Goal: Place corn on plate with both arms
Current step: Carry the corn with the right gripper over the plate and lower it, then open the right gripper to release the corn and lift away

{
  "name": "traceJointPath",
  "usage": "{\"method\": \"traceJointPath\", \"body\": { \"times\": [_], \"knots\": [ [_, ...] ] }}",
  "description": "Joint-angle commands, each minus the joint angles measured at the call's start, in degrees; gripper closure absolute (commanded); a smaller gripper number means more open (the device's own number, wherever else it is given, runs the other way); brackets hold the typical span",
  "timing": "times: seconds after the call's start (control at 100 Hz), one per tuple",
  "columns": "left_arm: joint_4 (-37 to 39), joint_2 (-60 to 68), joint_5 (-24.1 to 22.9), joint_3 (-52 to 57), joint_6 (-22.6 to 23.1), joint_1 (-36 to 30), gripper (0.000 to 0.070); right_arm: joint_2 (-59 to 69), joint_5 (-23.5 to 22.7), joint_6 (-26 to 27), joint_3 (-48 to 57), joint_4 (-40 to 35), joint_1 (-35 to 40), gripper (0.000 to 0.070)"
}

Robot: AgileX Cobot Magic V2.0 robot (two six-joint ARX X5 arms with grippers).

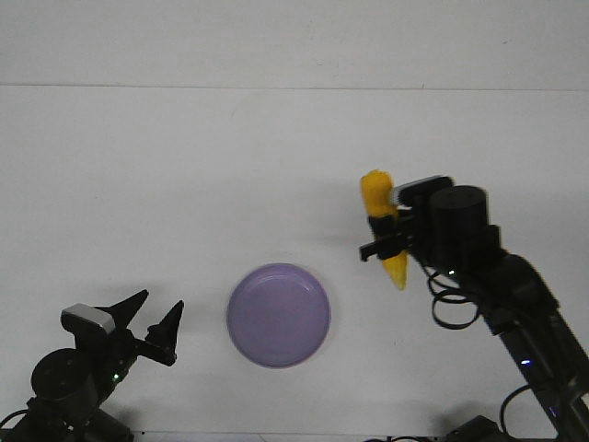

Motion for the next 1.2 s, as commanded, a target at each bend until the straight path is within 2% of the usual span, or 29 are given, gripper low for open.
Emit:
{"method": "traceJointPath", "body": {
  "times": [0.0, 0.24, 0.42, 0.67, 0.74, 0.86, 0.92, 1.19],
  "knots": [
    [0.7, 0.2, -0.1, 0.6, 0.1, -0.2, 0.0212, 1.3, 0.9, 2.1, -3.6, 2.4, 5.2, 0.0581],
    [0.7, 0.2, -0.1, 0.6, 0.1, -0.2, 0.0212, 7.4, 6.3, 5.8, -16.3, 18.4, 18.6, 0.0581],
    [0.7, 0.2, -0.1, 0.6, 0.1, -0.2, 0.0212, 16.8, 6.2, 6.0, -16.7, 24.0, 22.4, 0.0581],
    [0.7, 0.2, -0.1, 0.6, 0.1, -0.2, 0.0212, 24.2, 6.1, 5.3, -16.7, 28.0, 24.5, 0.0577],
    [0.7, 0.2, -0.1, 0.6, 0.1, -0.2, 0.0212, 25.0, 6.1, 5.4, -16.7, 28.7, 24.8, 0.052],
    [0.7, 0.2, -0.1, 0.6, 0.1, -0.2, 0.0212, 25.1, 5.7, 5.5, -16.7, 28.7, 25.1, 0.028],
    [0.7, 0.2, -0.1, 0.6, 0.1, -0.2, 0.0212, 25.0, 5.5, 5.6, -16.7, 28.3, 25.2, 0.0212],
    [0.7, 0.2, -0.1, 0.6, 0.1, -0.2, 0.0212, 19.7, 5.7, 4.6, -14.4, 21.7, 23.9, 0.0205]
  ]
}}
